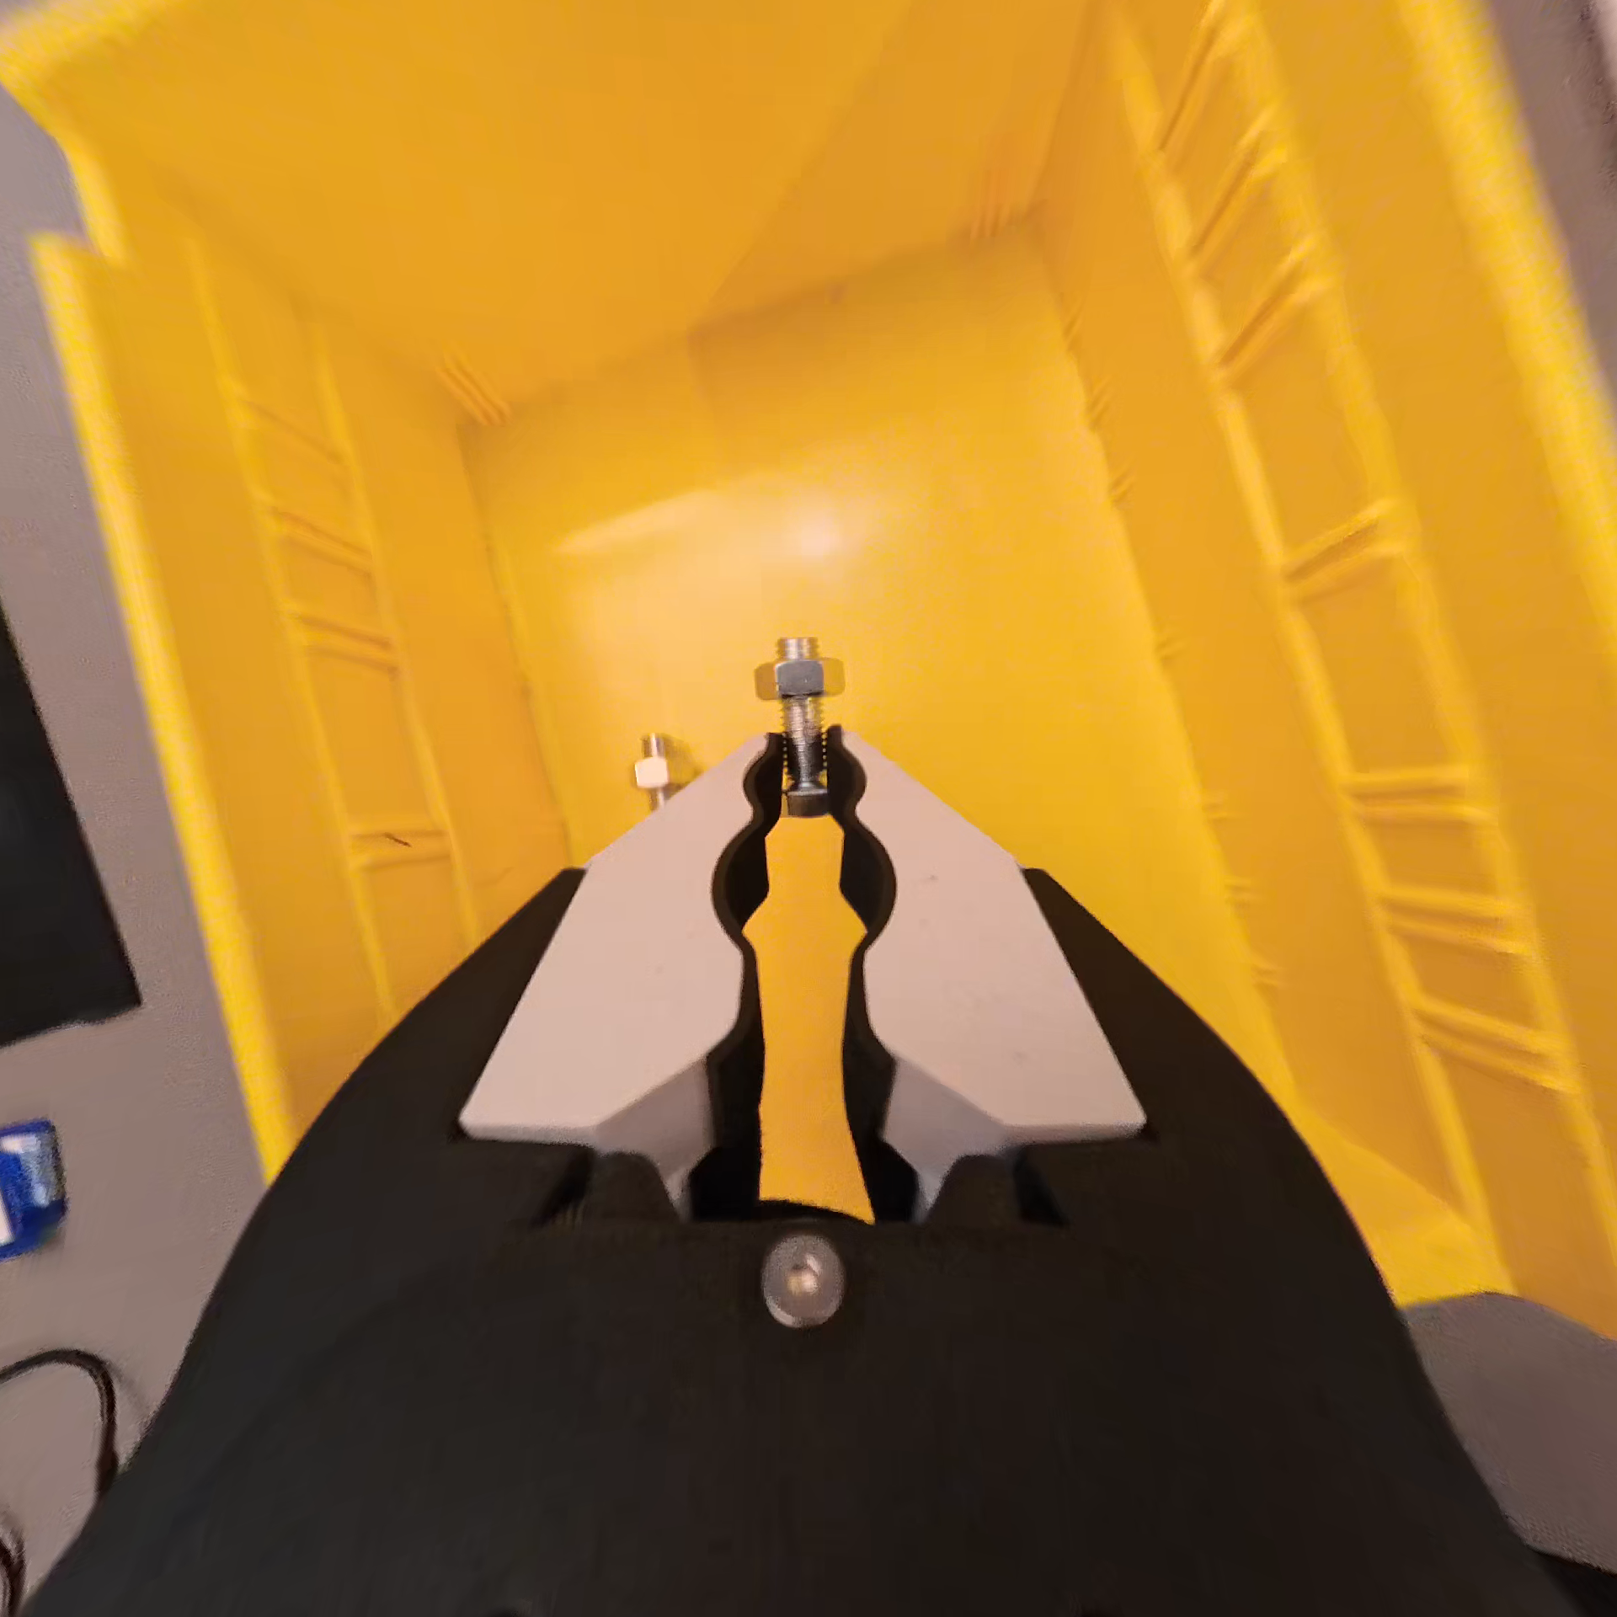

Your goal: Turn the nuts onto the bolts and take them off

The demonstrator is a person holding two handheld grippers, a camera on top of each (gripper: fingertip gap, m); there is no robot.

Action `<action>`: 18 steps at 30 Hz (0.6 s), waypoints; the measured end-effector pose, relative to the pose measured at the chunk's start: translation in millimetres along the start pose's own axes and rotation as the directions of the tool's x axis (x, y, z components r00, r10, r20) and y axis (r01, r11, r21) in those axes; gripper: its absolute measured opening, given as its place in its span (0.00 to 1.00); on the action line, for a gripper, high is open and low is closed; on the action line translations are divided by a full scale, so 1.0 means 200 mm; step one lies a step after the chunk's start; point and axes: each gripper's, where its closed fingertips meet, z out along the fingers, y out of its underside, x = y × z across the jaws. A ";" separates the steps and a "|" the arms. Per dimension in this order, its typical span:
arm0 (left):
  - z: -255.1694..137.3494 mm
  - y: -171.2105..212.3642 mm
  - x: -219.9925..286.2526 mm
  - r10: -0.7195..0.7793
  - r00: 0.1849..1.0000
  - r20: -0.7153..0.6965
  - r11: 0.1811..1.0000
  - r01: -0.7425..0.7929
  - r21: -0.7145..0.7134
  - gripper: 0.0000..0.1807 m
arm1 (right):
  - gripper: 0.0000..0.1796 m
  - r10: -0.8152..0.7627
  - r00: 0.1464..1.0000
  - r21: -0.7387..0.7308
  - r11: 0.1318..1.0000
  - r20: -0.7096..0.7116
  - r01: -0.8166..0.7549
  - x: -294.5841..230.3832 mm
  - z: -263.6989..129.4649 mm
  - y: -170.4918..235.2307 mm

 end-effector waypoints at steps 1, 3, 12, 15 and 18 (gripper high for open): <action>-0.05 -0.06 0.02 0.022 1.000 0.000 0.998 -0.022 0.055 0.04 | 0.07 0.001 1.000 0.010 1.000 0.015 -0.001 -0.02 0.02 -0.01; -0.15 -0.21 0.09 0.080 0.997 -0.006 0.982 -0.077 0.175 0.04 | 0.08 0.008 0.998 0.028 1.000 0.062 -0.010 -0.07 0.05 -0.03; -0.66 -0.86 0.71 0.454 0.862 0.228 0.638 -0.493 0.592 0.04 | 0.16 0.118 0.969 0.119 0.982 0.216 -0.146 -0.23 0.19 -0.12; -0.74 -0.97 0.95 0.535 0.781 0.323 0.490 -0.598 0.634 0.04 | 0.20 0.161 0.962 0.124 0.974 0.221 -0.191 -0.21 0.22 -0.10; -0.75 -1.04 1.13 0.583 0.713 0.390 0.381 -0.664 0.643 0.05 | 0.20 0.213 0.949 0.153 0.955 0.234 -0.253 -0.18 0.21 -0.10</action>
